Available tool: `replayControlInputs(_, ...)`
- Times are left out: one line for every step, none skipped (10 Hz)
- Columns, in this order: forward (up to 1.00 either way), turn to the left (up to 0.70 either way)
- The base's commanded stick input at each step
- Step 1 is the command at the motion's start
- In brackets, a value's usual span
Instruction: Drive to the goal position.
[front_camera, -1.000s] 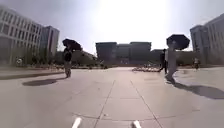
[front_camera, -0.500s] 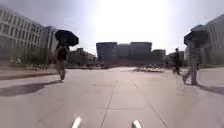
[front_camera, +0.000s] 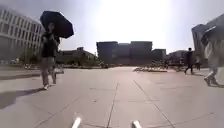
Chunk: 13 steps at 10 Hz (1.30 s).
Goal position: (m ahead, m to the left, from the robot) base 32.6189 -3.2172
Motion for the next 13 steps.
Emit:
replayControlInputs(1.00,-0.21)
replayControlInputs(1.00,-0.40)
replayControlInputs(1.00,-0.19)
replayControlInputs(1.00,0.00)
replayControlInputs(1.00,0.00)
replayControlInputs(1.00,-0.04)
replayControlInputs(1.00,-0.29)
replayControlInputs(1.00,-0.38)
replayControlInputs(1.00,-0.04)
replayControlInputs(1.00,0.00)
replayControlInputs(1.00,0.00)
replayControlInputs(1.00,0.00)
replayControlInputs(1.00,0.00)
